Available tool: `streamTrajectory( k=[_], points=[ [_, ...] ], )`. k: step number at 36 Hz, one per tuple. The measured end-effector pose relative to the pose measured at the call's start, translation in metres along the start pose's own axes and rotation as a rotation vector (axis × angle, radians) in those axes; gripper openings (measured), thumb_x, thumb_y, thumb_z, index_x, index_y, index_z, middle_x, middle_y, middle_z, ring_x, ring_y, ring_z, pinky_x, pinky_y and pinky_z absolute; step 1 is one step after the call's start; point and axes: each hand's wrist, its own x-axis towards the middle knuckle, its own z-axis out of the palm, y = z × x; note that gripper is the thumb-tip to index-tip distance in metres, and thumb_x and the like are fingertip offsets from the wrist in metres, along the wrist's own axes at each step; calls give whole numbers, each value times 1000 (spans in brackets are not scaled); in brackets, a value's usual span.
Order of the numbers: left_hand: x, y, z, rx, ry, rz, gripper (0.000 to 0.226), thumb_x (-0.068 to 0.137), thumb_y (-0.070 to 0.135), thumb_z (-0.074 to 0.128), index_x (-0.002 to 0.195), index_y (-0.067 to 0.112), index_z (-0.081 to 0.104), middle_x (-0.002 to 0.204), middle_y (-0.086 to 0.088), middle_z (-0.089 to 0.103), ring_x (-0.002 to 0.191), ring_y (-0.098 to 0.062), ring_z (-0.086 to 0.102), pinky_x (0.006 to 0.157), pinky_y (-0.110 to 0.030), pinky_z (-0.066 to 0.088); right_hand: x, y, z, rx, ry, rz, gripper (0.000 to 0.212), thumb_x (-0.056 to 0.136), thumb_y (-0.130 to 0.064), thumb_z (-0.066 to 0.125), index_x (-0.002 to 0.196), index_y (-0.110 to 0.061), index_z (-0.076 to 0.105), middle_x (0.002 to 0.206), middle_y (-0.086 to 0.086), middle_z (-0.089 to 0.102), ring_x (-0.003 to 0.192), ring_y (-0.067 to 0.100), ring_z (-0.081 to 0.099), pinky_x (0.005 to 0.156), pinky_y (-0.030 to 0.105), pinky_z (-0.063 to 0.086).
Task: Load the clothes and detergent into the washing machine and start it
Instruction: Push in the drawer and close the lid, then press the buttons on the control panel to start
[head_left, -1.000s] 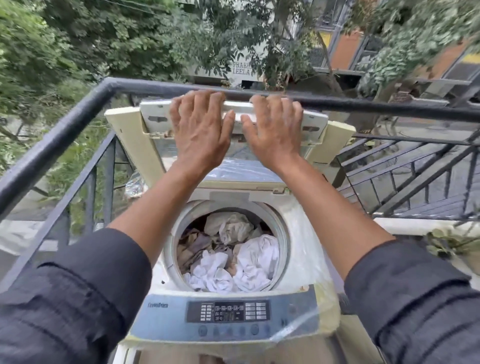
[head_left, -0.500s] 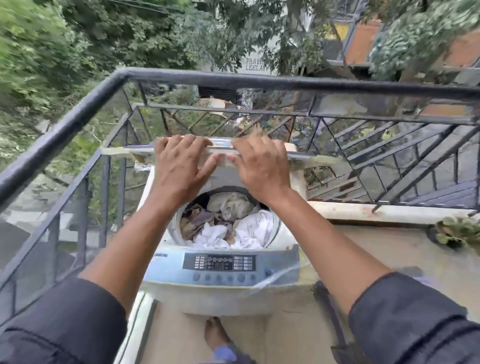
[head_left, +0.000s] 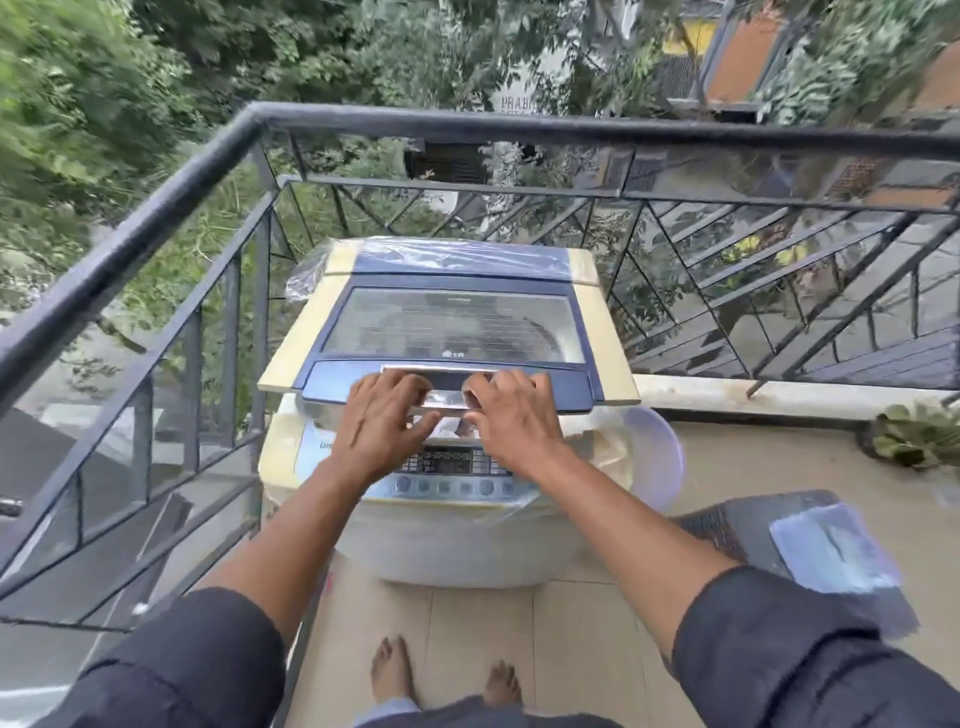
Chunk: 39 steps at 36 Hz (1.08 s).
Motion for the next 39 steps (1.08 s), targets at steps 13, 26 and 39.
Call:
streamTrajectory(
  k=[13, 26, 39],
  points=[
    [-19, -16, 27, -68, -215, 15, 54, 81, 44, 74, 127, 18, 65, 118, -8, 63, 117, -34, 57, 109, -41, 37, -28, -9, 35, 12, -138, 99, 37, 90, -6, 58, 114, -33, 49, 102, -5, 60, 100, 23, 60, 85, 44, 38],
    [-33, -40, 41, -192, -227, 205, 82, 79, 62, 58, 148, 20, 60, 138, -14, 54, 135, -35, 50, 120, -57, 32, -52, -28, 55, 98, -164, 236, 52, 99, -27, 49, 150, -27, 48, 169, 3, 32, 159, 22, 23, 128, 52, 16],
    [-15, -28, 34, -392, -196, 126, 31, 103, 34, 63, 126, 19, 77, 142, -1, 68, 138, -21, 58, 127, -48, 26, -72, -26, 45, 108, -118, 331, 51, 101, -35, 54, 151, -23, 50, 166, 11, 38, 154, 31, 33, 123, 49, 29]
  ],
)
